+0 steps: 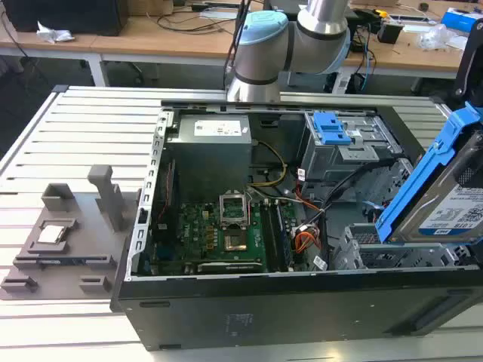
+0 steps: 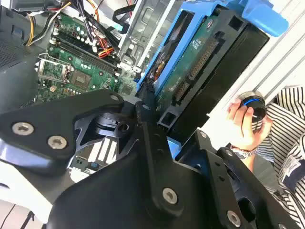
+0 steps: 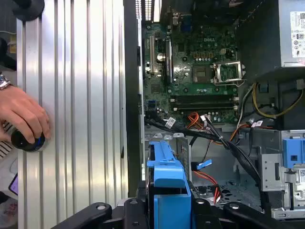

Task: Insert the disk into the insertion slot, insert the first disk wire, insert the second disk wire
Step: 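Insert the disk into the insertion slot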

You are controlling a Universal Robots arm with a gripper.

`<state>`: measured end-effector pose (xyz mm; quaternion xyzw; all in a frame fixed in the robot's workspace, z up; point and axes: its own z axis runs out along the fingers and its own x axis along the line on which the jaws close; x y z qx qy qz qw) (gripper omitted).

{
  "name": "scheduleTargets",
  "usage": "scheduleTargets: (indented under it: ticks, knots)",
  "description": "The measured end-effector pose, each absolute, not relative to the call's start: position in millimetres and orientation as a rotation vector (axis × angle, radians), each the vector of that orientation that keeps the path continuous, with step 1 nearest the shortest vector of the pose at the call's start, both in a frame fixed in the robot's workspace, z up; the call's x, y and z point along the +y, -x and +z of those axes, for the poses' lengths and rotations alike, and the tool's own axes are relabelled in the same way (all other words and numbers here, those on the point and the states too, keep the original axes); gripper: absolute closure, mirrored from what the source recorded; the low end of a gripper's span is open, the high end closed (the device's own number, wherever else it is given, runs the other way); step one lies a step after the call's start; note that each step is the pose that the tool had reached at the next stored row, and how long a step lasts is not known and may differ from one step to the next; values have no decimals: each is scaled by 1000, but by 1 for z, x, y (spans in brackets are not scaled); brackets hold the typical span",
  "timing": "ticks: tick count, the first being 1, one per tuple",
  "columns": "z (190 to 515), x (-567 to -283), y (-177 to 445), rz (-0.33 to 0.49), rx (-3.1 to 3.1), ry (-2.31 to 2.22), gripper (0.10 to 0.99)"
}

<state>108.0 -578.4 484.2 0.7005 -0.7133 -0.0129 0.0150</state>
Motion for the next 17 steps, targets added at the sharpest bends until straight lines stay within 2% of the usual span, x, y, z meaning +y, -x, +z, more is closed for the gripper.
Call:
scheduleTargets:
  ticks: [11, 17]
  knots:
    - [473, -574, -108, -40, -2220, -2180, 722]
    - [472, -541, -108, -40, -2219, -2181, 722]
